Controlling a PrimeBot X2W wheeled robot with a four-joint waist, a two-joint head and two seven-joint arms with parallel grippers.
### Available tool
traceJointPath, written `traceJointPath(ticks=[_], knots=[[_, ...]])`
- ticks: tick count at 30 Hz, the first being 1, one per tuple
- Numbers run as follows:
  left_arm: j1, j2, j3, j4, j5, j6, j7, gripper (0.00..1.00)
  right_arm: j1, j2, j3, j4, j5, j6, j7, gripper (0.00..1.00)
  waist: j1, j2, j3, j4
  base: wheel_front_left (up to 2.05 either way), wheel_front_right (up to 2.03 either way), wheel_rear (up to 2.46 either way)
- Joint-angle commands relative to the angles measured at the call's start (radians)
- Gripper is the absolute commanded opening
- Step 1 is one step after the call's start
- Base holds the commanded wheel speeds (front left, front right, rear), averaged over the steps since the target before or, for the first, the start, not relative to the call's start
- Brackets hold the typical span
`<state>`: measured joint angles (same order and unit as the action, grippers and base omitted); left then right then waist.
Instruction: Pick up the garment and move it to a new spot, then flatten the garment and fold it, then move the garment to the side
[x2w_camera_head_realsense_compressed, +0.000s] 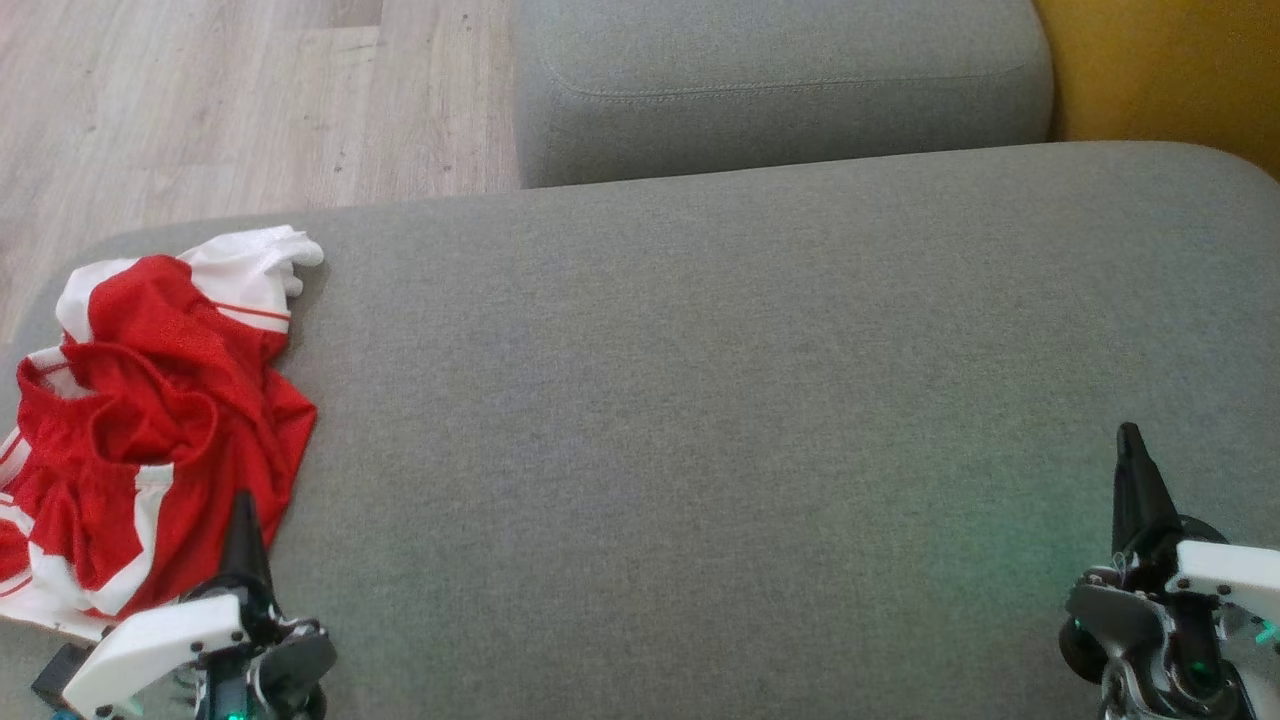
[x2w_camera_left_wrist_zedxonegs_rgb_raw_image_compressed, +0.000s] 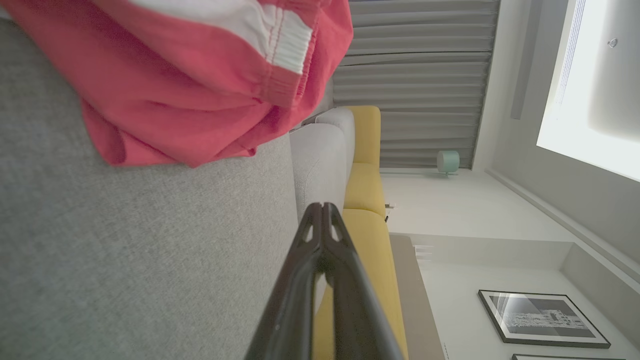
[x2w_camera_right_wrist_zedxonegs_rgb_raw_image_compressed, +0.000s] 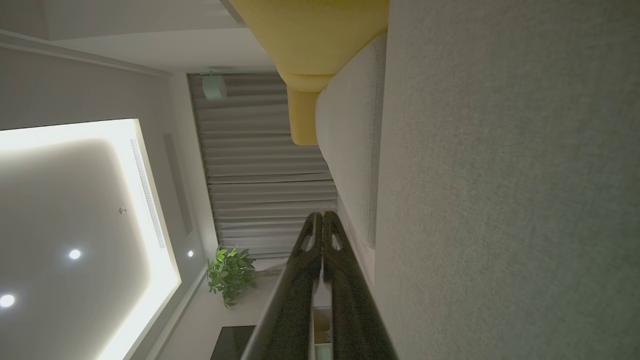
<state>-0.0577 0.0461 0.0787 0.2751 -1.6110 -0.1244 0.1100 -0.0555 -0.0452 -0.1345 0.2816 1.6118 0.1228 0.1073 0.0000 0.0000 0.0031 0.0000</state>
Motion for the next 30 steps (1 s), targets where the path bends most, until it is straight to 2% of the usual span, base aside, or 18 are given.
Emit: traceJointPath(ticks=[1,4,5,9,17,30], knots=[[-0.05,0.004,0.035,-0.03,0.002,-0.006,0.003,0.0,-0.052,-0.005,0.021,-0.037,-0.003,0.008,0.006,0.0,0.0,0.0,0.0,0.0,0.0,0.0,0.0],[-0.05,0.004,0.035,-0.03,0.002,-0.006,0.003,0.0,-0.052,-0.005,0.021,-0.037,-0.003,0.008,0.006,0.0,0.0,0.0,0.0,0.0,0.0,0.0,0.0],[0.0,0.0,0.0,0.0,0.0,0.0,0.0,1.0,0.0,0.0,0.0,0.0,0.0,0.0,0.0,1.0,0.0,0.0,0.0,0.0,0.0,0.0,0.0],[0.019,-0.001,-0.009,0.041,0.001,0.001,-0.003,1.0,0.022,0.002,0.004,0.041,0.0,0.0,-0.001,1.0,0.0,0.0,0.0,0.0,0.0,0.0,0.0],[0.007,0.0,-0.036,0.039,0.031,0.001,-0.027,1.0,0.019,-0.002,0.033,0.028,-0.028,0.0,-0.026,1.0,0.0,0.0,0.001,0.001,0.0,0.0,0.0],[-0.001,0.0,-0.059,0.006,0.19,0.015,-0.065,1.0,0.014,0.001,0.04,0.011,-0.204,0.001,-0.064,1.0,0.0,0.0,0.001,0.005,0.0,0.0,0.0]])
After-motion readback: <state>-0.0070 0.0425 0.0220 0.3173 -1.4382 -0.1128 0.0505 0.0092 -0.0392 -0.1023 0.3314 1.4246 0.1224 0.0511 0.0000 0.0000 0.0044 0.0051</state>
